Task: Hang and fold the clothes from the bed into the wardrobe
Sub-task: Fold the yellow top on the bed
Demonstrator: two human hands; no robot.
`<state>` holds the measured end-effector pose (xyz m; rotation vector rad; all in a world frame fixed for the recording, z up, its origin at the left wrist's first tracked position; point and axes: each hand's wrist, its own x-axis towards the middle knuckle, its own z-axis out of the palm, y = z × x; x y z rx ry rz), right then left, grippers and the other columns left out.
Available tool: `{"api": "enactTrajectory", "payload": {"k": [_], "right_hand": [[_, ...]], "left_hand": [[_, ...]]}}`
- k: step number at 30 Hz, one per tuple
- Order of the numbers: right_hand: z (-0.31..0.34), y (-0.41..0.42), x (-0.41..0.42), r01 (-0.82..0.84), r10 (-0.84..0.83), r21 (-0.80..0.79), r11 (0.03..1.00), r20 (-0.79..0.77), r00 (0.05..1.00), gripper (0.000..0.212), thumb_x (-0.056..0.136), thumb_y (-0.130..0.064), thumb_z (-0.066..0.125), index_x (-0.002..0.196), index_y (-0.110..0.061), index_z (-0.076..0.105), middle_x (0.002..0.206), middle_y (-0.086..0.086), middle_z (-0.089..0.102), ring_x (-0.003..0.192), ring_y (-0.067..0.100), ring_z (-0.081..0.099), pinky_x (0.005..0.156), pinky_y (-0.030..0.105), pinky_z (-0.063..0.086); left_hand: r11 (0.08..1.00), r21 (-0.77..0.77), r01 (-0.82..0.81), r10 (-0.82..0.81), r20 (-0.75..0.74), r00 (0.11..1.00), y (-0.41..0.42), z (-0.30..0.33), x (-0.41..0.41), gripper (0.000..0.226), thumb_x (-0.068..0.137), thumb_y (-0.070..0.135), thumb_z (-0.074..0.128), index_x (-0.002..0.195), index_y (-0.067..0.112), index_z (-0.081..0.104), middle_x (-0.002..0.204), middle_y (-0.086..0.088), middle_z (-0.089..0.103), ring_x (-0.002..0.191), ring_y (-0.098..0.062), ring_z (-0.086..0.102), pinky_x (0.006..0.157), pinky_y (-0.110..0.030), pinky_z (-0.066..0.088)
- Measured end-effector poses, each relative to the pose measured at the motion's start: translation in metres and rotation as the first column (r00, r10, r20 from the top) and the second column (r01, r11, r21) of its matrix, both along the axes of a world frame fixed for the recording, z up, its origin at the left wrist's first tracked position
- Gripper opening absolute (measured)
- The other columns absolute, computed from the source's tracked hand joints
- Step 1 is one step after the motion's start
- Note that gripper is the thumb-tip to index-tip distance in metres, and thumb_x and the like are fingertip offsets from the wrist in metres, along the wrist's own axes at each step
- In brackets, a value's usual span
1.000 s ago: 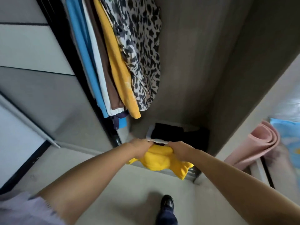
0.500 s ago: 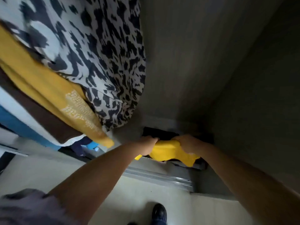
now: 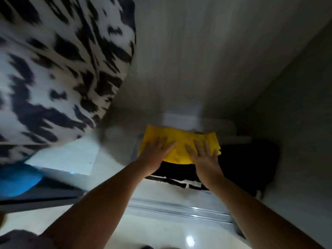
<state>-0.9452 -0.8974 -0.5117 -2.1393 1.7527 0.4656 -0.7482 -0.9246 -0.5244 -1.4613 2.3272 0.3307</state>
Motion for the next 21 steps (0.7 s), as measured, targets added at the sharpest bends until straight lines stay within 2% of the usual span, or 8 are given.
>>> {"api": "enactTrajectory", "payload": {"k": [2, 6, 8, 11, 14, 16, 18, 21], "right_hand": [[-0.037, 0.028, 0.006, -0.012, 0.012, 0.020, 1.000, 0.006, 1.000, 0.071, 0.096, -0.010, 0.042, 0.152, -0.034, 0.006, 0.161, 0.011, -0.006, 0.144, 0.045, -0.005, 0.110, 0.066, 0.011], [-0.061, 0.049, 0.007, -0.069, 0.073, -0.122, 0.990, 0.031, 0.997, 0.084, 0.064, -0.015, 0.085, 0.139, -0.020, 0.049, 0.146, 0.022, 0.041, 0.130, 0.055, 0.035, 0.092, 0.075, 0.030], [-0.057, 0.044, 0.003, -0.064, 0.066, -0.075, 0.995, 0.023, 0.998, 0.088, 0.079, -0.020, 0.073, 0.151, -0.027, 0.022, 0.158, 0.019, 0.014, 0.140, 0.052, 0.011, 0.103, 0.072, 0.018], [-0.034, 0.026, -0.001, -0.069, 0.076, 0.213, 0.975, -0.023, 0.997, 0.079, 0.096, -0.023, 0.047, 0.152, -0.033, -0.008, 0.159, 0.010, -0.019, 0.144, 0.041, -0.015, 0.113, 0.061, 0.006], [0.024, 0.006, 0.000, -0.107, 0.117, 0.429, 0.897, 0.003, 0.993, 0.054, 0.100, -0.016, 0.039, 0.151, -0.013, 0.024, 0.155, 0.017, 0.024, 0.141, 0.036, 0.028, 0.112, 0.044, 0.029], [0.073, -0.001, 0.001, -0.144, 0.158, 0.424, 0.894, 0.001, 0.987, 0.040, 0.099, -0.010, 0.038, 0.138, -0.005, 0.044, 0.140, 0.018, 0.048, 0.127, 0.032, 0.047, 0.104, 0.037, 0.040], [0.125, -0.004, 0.002, -0.140, 0.154, 0.355, 0.924, -0.012, 0.988, 0.038, 0.099, -0.010, 0.038, 0.135, -0.008, 0.048, 0.136, 0.017, 0.052, 0.123, 0.031, 0.051, 0.099, 0.035, 0.042], [0.204, -0.006, 0.001, -0.031, 0.025, 0.163, 0.986, 0.038, 0.999, 0.036, 0.100, -0.026, 0.039, 0.133, -0.016, 0.049, 0.134, 0.013, 0.054, 0.123, 0.031, 0.051, 0.095, 0.037, 0.044]], "left_hand": [[0.997, 0.075, 0.004, -0.008, 0.049, 0.999, 0.021, -0.041, 0.003, 0.086, 0.093, 0.002, 0.041, 0.148, 0.035, -0.016, 0.160, -0.010, -0.012, 0.146, -0.037, -0.005, 0.111, -0.057, 0.017], [0.997, 0.075, -0.019, 0.018, 0.007, 1.000, 0.046, -0.078, 0.010, 0.103, 0.089, 0.013, 0.052, 0.132, 0.036, -0.039, 0.147, -0.006, -0.041, 0.136, -0.038, -0.032, 0.110, -0.065, 0.000], [0.994, 0.107, -0.028, 0.028, 0.000, 1.000, 0.044, -0.073, 0.009, 0.109, 0.086, 0.014, 0.056, 0.131, 0.036, -0.041, 0.143, -0.005, -0.045, 0.133, -0.036, -0.037, 0.109, -0.065, -0.003], [0.976, 0.216, -0.040, 0.034, 0.030, 0.999, 0.034, -0.040, 0.006, 0.101, 0.089, 0.017, 0.056, 0.145, 0.035, -0.025, 0.152, -0.006, -0.035, 0.140, -0.033, -0.030, 0.111, -0.064, -0.003], [0.946, 0.314, -0.074, 0.048, 0.088, 0.995, 0.028, 0.019, -0.007, 0.078, 0.094, 0.016, 0.049, 0.153, 0.028, -0.002, 0.158, -0.009, -0.020, 0.145, -0.031, -0.019, 0.113, -0.060, -0.002], [0.938, 0.328, -0.116, 0.099, 0.066, 0.993, 0.025, 0.070, -0.020, 0.063, 0.095, 0.014, 0.044, 0.151, 0.023, 0.018, 0.159, -0.012, 0.008, 0.147, -0.031, 0.005, 0.115, -0.056, 0.009], [0.957, 0.262, -0.124, 0.130, -0.005, 0.992, 0.021, 0.126, -0.029, 0.049, 0.095, 0.016, 0.044, 0.143, 0.020, 0.037, 0.145, -0.013, 0.039, 0.134, -0.032, 0.037, 0.107, -0.048, 0.031], [0.967, 0.151, -0.203, 0.230, -0.186, 0.955, 0.020, 0.214, -0.034, 0.037, 0.095, 0.015, 0.044, 0.131, 0.014, 0.051, 0.131, -0.013, 0.056, 0.121, -0.031, 0.052, 0.096, -0.039, 0.044]]}}
